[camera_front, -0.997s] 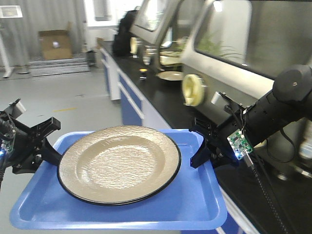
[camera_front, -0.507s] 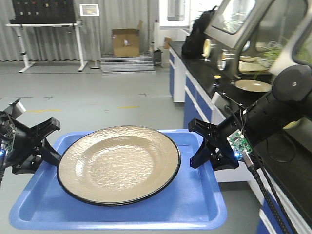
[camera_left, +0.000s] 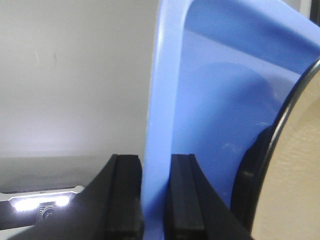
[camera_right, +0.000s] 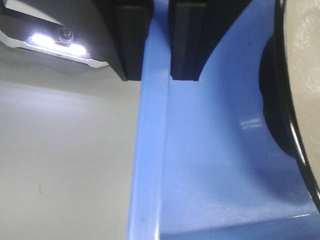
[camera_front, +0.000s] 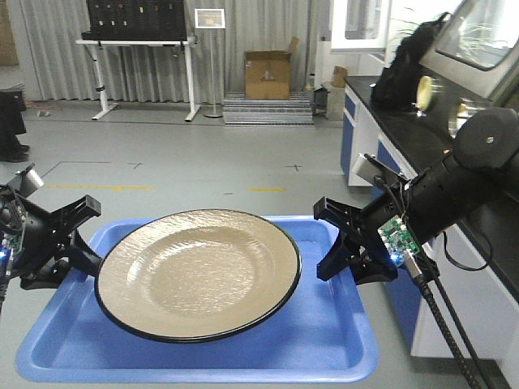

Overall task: Place disk in tray to left cabinet
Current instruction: 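Hold the tray with both grippers while the base turns away from bench, then hold the tray level with both grippers while driving across the room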

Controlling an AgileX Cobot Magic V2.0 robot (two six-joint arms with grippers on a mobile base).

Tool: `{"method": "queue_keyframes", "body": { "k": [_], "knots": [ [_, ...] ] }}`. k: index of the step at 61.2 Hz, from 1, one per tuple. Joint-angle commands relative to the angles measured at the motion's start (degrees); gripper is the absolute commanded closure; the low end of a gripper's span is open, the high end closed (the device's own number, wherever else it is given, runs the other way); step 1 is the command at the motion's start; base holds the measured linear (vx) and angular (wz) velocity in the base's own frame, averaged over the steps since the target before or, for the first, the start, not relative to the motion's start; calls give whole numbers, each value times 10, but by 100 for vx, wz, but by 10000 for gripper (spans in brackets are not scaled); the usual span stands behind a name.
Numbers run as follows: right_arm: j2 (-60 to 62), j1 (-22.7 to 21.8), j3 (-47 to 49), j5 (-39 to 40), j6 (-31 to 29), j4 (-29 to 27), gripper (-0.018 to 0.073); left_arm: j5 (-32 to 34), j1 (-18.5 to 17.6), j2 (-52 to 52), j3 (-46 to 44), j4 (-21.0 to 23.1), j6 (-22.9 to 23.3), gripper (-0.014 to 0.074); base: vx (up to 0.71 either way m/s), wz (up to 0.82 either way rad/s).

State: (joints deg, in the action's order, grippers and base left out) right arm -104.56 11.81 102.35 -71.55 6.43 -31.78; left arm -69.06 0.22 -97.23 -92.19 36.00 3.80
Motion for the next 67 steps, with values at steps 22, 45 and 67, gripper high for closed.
{"method": "queue_keyframes", "body": {
  "k": [22, 45, 67],
  "knots": [
    [35, 15, 22, -18, -8, -103, 564, 5, -17, 29, -22, 111, 4, 597, 49, 17],
    [35, 15, 22, -18, -8, -103, 564, 6, -17, 29, -22, 111, 4, 597, 55, 4],
    [35, 15, 22, -18, -8, -103, 564, 5, -17, 29, -22, 111, 4, 597, 58, 3]
  ]
}}
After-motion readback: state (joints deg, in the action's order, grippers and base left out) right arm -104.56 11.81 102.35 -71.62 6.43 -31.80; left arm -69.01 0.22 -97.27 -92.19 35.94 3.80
